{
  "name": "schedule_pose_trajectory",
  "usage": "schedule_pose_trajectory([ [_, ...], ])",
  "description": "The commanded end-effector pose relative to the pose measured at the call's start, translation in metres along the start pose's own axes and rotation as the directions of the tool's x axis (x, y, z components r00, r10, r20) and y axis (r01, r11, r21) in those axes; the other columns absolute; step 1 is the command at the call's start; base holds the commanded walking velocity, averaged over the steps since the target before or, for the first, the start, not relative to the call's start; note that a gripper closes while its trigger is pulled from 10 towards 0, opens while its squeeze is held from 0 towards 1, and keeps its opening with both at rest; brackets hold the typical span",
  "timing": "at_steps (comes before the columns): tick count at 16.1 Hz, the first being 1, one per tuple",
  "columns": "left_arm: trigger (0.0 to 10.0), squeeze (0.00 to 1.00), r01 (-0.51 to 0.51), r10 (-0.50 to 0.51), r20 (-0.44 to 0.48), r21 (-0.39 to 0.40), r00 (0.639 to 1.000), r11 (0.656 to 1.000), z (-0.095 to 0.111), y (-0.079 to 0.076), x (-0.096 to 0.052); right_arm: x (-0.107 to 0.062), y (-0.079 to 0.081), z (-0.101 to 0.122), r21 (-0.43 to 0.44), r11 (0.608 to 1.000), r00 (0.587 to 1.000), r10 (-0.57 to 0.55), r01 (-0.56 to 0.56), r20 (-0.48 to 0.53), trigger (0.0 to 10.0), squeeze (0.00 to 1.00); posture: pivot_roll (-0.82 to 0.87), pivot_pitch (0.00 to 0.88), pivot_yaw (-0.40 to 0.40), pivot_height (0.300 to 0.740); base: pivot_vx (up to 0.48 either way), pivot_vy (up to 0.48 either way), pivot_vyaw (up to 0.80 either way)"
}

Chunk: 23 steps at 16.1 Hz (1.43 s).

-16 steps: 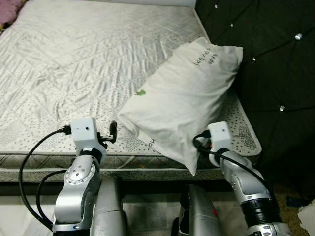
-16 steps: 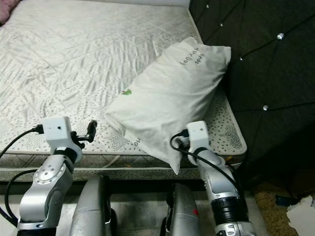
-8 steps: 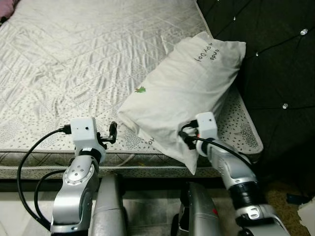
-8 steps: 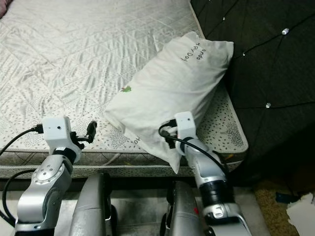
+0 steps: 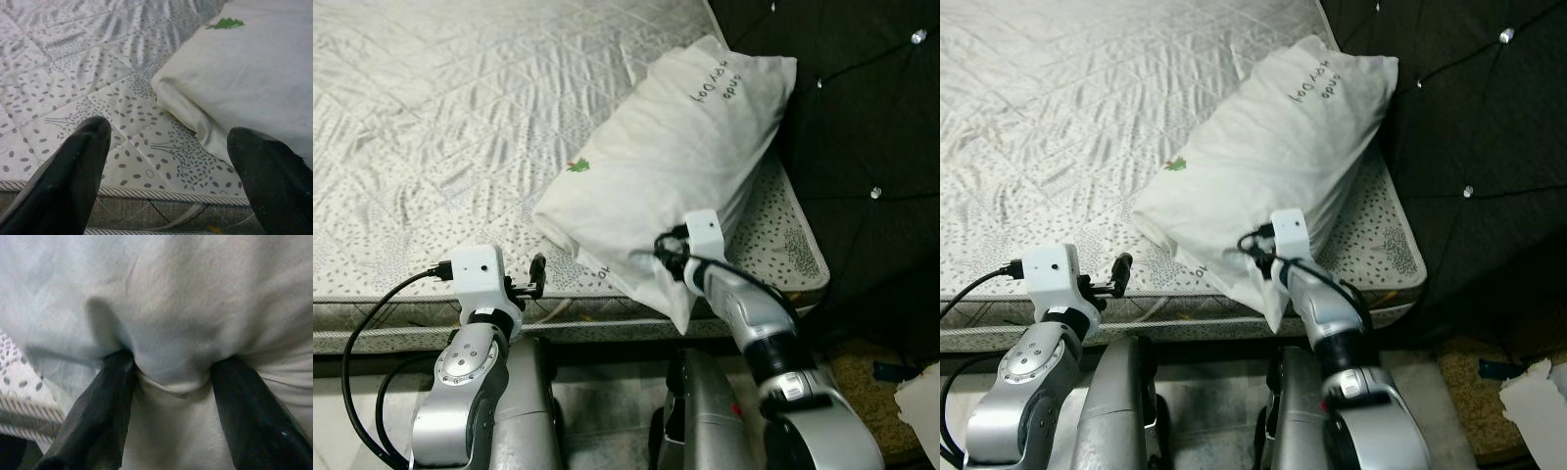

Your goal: Clean up the room

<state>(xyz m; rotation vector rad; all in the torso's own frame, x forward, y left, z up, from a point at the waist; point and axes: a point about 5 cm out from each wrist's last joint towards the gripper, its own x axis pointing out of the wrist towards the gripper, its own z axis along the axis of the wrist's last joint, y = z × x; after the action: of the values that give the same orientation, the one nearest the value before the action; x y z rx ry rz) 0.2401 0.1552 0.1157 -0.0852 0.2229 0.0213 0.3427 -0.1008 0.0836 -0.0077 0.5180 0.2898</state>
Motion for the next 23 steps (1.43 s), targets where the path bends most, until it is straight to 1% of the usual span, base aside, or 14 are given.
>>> schedule_pose_trajectory([
  [1, 10.0, 0.0, -0.005, 0.005, -0.007, 0.0, 1.0, 1.0, 0.0, 0.0, -0.003, 0.003, 0.005, 0.003, 0.026, 1.0, 1.0, 0.001, -0.001, 0.008, 0.0, 0.0, 0.15, 0.209, -0.06, 0.595, 0.0, 0.0, 0.0],
  [4, 10.0, 0.0, -0.01, 0.01, -0.004, -0.002, 1.0, 1.0, 0.002, 0.0, -0.002, 0.008, 0.009, 0.007, 0.041, 0.999, 1.0, -0.011, 0.01, 0.022, 0.0, 0.0, 0.15, 0.202, -0.065, 0.595, 0.0, 0.0, 0.0],
  [6, 10.0, 0.0, -0.014, 0.014, 0.001, -0.003, 1.0, 1.0, 0.003, 0.001, 0.0, 0.009, 0.005, 0.006, 0.065, 0.997, 0.999, -0.045, 0.044, 0.018, 0.0, 0.0, 0.16, 0.194, -0.068, 0.595, 0.0, 0.0, 0.0],
  [8, 10.0, 0.0, -0.016, 0.016, 0.009, -0.004, 1.0, 1.0, 0.005, 0.001, 0.002, 0.011, -0.003, 0.006, 0.115, 0.99, 0.997, -0.079, 0.077, 0.01, 0.0, 0.0, 0.16, 0.179, -0.071, 0.595, 0.0, 0.0, 0.0],
  [12, 10.0, 0.0, -0.018, 0.018, 0.028, -0.006, 0.999, 1.0, 0.008, 0.0, 0.01, 0.012, -0.021, 0.016, 0.151, 0.98, 0.99, -0.139, 0.132, 0.033, 0.0, 0.0, 0.15, 0.132, -0.074, 0.595, 0.0, 0.0, 0.0],
  [13, 10.0, 0.0, -0.019, 0.019, 0.035, -0.008, 0.999, 1.0, 0.009, 0.0, 0.014, 0.012, -0.029, 0.019, 0.171, 0.973, 0.986, -0.162, 0.154, 0.036, 0.0, 0.0, 0.15, 0.116, -0.076, 0.595, 0.0, 0.0, 0.0],
  [14, 10.0, 0.0, -0.019, 0.019, 0.036, -0.009, 0.999, 1.0, 0.009, 0.0, 0.015, 0.012, -0.031, 0.019, 0.175, 0.972, 0.985, -0.168, 0.159, 0.035, 0.0, 0.0, 0.15, 0.116, -0.076, 0.595, 0.0, 0.0, 0.0],
  [16, 10.0, 0.0, -0.019, 0.02, 0.061, -0.015, 0.998, 1.0, 0.013, -0.002, 0.022, 0.006, -0.059, 0.03, 0.18, 0.959, 0.971, -0.233, 0.219, 0.06, 0.0, 0.0, 0.14, 0.07, -0.085, 0.595, 0.0, 0.0, 0.0],
  [17, 10.0, 0.0, -0.02, 0.021, 0.076, -0.02, 0.997, 1.0, 0.016, -0.003, 0.026, -0.002, -0.082, 0.043, 0.162, 0.95, 0.954, -0.285, 0.268, 0.091, 0.0, 0.0, 0.13, 0.051, -0.088, 0.595, 0.0, 0.0, 0.0],
  [18, 10.0, 0.0, -0.02, 0.022, 0.079, -0.021, 0.997, 1.0, 0.017, -0.004, 0.027, -0.004, -0.087, 0.046, 0.156, 0.948, 0.95, -0.296, 0.279, 0.098, 0.0, 0.0, 0.13, 0.047, -0.089, 0.595, 0.0, 0.0, 0.0],
  [19, 10.0, 0.0, -0.022, 0.024, 0.086, -0.023, 0.996, 0.999, 0.017, -0.004, 0.031, -0.011, -0.104, 0.057, 0.142, 0.938, 0.934, -0.334, 0.316, 0.124, 0.0, 0.0, 0.13, 0.031, -0.093, 0.595, 0.0, 0.0, 0.0],
  [20, 10.0, 0.0, -0.023, 0.026, 0.093, -0.024, 0.995, 0.999, 0.018, -0.004, 0.032, -0.018, -0.117, 0.066, 0.13, 0.928, 0.919, -0.366, 0.349, 0.147, 0.0, 0.0, 0.13, 0.019, -0.095, 0.595, 0.0, 0.0, 0.0],
  [21, 10.0, 0.0, -0.029, 0.031, 0.104, -0.025, 0.994, 0.999, 0.019, -0.002, 0.036, -0.032, -0.14, 0.079, 0.114, 0.9, 0.882, -0.434, 0.42, 0.182, 0.0, 0.0, 0.12, 0.0, -0.096, 0.595, 0.0, 0.0, 0.0],
  [23, 10.0, 0.0, -0.035, 0.038, 0.116, -0.023, 0.993, 0.999, 0.021, 0.0, 0.04, -0.046, -0.161, 0.089, 0.112, 0.868, 0.841, -0.496, 0.484, 0.214, 0.0, 0.0, 0.13, 0.0, -0.099, 0.595, 0.0, 0.0, 0.0],
])
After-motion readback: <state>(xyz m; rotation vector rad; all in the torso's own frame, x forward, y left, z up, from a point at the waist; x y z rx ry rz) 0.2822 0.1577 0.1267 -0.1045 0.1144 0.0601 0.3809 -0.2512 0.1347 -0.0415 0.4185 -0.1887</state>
